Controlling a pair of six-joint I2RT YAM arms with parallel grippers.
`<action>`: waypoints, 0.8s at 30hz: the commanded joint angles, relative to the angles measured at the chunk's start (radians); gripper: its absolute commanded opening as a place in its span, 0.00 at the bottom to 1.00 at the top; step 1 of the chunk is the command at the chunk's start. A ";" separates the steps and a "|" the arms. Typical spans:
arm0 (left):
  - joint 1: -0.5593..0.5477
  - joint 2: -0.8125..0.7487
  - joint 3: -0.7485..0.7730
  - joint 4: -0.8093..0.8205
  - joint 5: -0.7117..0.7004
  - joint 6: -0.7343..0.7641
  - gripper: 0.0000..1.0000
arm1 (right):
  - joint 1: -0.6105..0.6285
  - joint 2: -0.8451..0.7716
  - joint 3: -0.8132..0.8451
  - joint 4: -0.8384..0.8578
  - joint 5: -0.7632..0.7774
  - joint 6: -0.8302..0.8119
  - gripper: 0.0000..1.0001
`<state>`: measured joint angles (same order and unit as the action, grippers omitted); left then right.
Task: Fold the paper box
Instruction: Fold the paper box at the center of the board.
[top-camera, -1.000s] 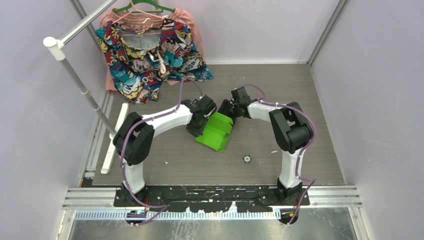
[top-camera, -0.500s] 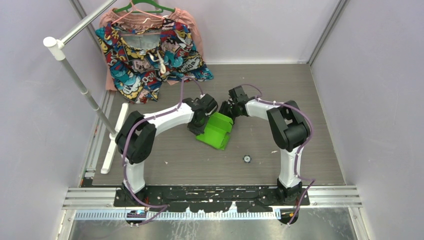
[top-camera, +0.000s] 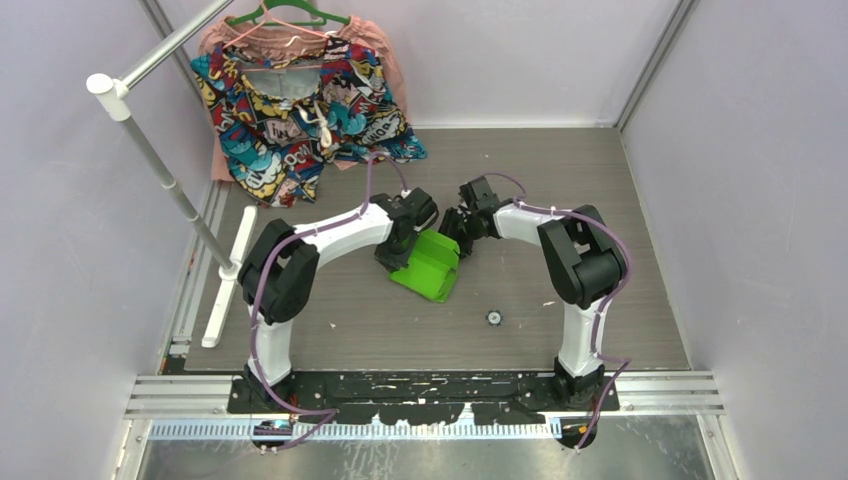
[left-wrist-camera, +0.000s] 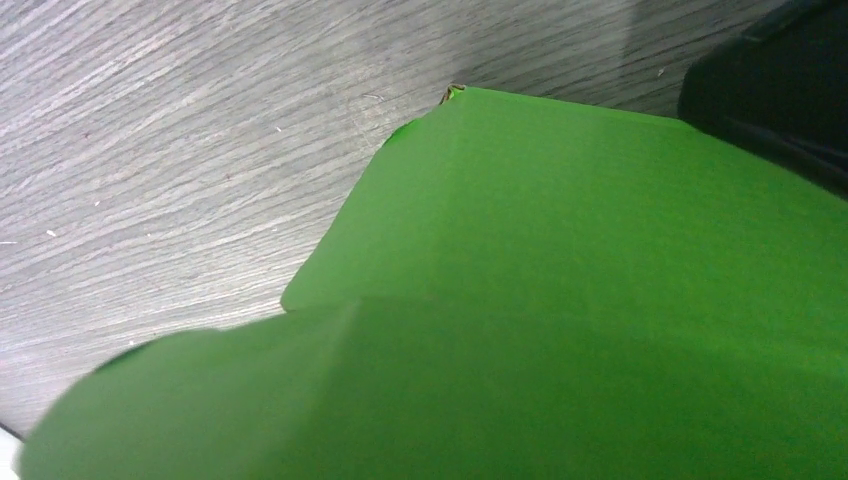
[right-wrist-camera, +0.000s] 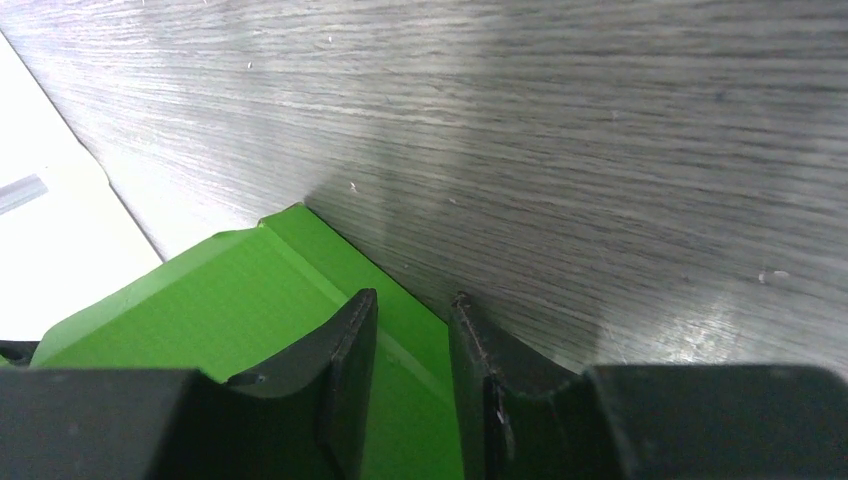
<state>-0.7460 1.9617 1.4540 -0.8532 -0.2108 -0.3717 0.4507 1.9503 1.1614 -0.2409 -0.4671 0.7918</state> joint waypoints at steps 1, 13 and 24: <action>0.000 0.011 0.050 -0.031 -0.039 -0.025 0.00 | 0.016 -0.071 -0.009 0.018 -0.025 -0.002 0.38; 0.000 0.023 0.072 -0.050 -0.043 -0.030 0.00 | 0.069 -0.027 0.013 0.075 -0.114 0.018 0.36; -0.001 0.026 0.065 -0.039 -0.048 -0.037 0.00 | 0.117 0.029 0.080 0.033 -0.180 -0.019 0.35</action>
<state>-0.7433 1.9747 1.4883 -0.9707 -0.2554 -0.3851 0.5163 1.9709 1.1927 -0.2131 -0.5289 0.7834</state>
